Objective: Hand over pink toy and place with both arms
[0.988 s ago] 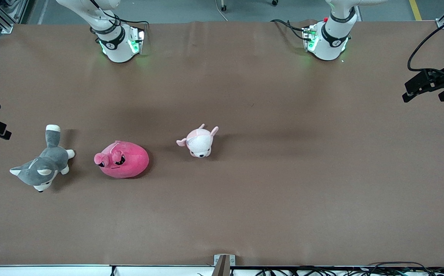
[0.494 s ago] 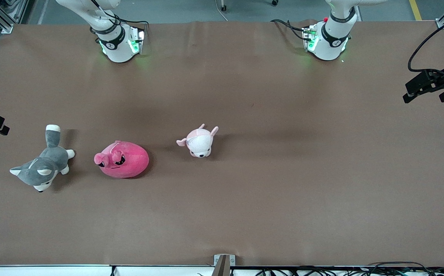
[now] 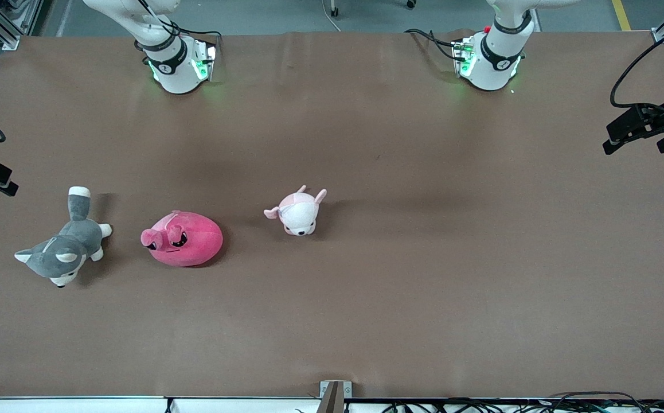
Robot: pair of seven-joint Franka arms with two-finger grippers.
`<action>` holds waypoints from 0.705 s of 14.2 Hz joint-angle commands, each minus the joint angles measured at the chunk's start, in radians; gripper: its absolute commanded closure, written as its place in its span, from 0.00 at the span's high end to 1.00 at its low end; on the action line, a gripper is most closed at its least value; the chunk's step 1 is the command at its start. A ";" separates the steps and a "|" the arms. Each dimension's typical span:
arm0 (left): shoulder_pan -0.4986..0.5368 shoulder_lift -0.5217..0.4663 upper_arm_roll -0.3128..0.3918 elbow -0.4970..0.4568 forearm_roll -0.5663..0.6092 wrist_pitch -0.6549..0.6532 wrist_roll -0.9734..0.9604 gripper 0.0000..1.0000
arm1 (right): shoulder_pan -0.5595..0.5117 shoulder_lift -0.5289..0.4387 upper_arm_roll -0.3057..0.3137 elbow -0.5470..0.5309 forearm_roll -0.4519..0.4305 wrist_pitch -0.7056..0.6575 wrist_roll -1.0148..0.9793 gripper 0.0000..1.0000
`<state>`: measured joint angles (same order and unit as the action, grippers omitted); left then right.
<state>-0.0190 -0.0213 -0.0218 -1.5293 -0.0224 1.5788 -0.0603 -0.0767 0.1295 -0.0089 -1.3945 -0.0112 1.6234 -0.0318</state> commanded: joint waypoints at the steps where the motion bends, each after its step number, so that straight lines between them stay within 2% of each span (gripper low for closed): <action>1: -0.003 -0.015 0.008 -0.009 -0.014 0.010 0.017 1.00 | -0.006 -0.117 0.003 -0.200 0.011 0.102 0.010 1.00; 3: -0.003 -0.015 0.008 -0.009 -0.014 0.009 0.017 1.00 | 0.000 -0.152 0.006 -0.271 0.005 0.139 0.006 1.00; 6: -0.003 -0.015 0.008 -0.008 -0.014 0.009 0.017 1.00 | 0.014 -0.175 0.014 -0.278 -0.032 0.110 0.003 1.00; 10: -0.003 -0.017 0.008 -0.008 -0.014 0.010 0.017 1.00 | 0.005 -0.182 0.007 -0.281 -0.030 0.099 0.001 1.00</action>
<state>-0.0190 -0.0214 -0.0217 -1.5293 -0.0224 1.5797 -0.0603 -0.0677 -0.0210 -0.0002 -1.6346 -0.0242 1.7171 -0.0323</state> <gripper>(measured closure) 0.000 0.000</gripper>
